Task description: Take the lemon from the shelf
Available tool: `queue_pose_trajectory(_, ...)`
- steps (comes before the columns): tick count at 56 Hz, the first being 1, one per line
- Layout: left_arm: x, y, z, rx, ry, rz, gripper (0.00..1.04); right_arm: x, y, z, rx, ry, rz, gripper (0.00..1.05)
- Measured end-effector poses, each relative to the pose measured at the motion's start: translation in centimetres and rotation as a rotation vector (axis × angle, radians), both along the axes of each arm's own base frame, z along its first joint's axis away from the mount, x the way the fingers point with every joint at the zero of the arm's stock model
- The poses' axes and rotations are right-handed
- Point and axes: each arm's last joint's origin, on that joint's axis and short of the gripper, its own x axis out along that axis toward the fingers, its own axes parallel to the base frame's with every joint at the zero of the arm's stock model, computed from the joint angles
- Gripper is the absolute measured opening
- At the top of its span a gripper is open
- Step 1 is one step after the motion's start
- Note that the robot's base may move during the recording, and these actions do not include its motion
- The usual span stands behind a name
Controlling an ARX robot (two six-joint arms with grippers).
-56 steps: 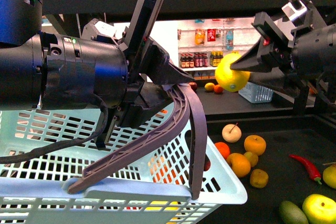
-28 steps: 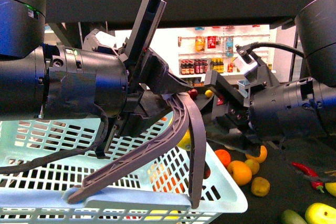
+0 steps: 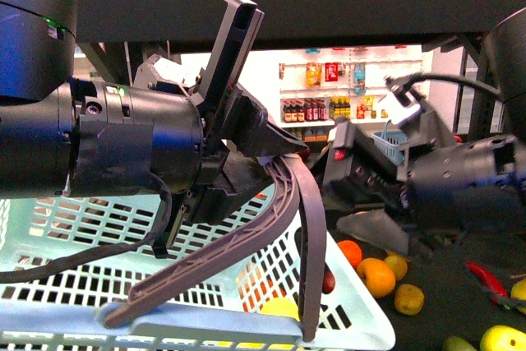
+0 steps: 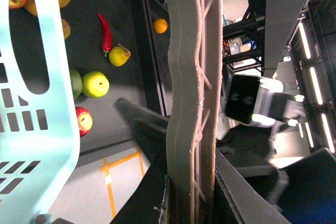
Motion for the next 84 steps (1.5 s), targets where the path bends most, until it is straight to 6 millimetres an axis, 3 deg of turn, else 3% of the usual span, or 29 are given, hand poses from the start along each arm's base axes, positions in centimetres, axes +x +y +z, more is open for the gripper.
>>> queue_pose_trajectory(3, 0.0, 0.0, 0.0, 0.0, 0.0, 0.002, 0.14, -0.4, -0.7, 1.2, -0.015, -0.063, -0.044, 0.98)
queue_pose_trajectory(11, 0.0, 0.0, 0.0, 0.0, 0.0, 0.002, 0.14, -2.6, -3.6, 4.1, -0.101, -0.243, -0.208, 0.97)
queue_pose_trajectory(18, 0.0, 0.0, 0.0, 0.002, -0.001, 0.014, 0.14, -6.6, -6.6, 5.0, -0.223, -0.344, -0.402, 0.97)
queue_pose_trajectory(23, 0.0, 0.0, 0.0, 0.003, -0.002, 0.014, 0.14, -10.7, -8.1, 4.3, -0.329, -0.357, -0.519, 0.97)
queue_pose_trajectory(33, 0.0, 0.0, 0.0, 0.001, 0.001, 0.008, 0.14, -16.4, -8.4, 2.0, -0.434, -0.351, -0.564, 0.97)
queue_pose_trajectory(41, 0.0, 0.0, 0.0, 0.001, 0.0, 0.009, 0.14, -19.7, -9.1, -1.1, -0.51, -0.423, -0.587, 0.75)
queue_pose_trajectory(53, 0.0, 0.0, 0.0, 0.003, -0.002, 0.009, 0.14, -21.2, -9.1, -4.0, -0.537, -0.442, -0.583, 0.33)
queue_pose_trajectory(64, 0.0, 0.0, 0.0, 0.001, 0.0, 0.007, 0.14, -21.7, -9.1, -4.8, -0.539, -0.451, -0.584, 0.02)
queue_pose_trajectory(84, 0.0, 0.0, 0.0, 0.001, 0.001, 0.011, 0.14, -22.3, -9.1, -6.0, -0.542, -0.452, -0.583, 0.03)
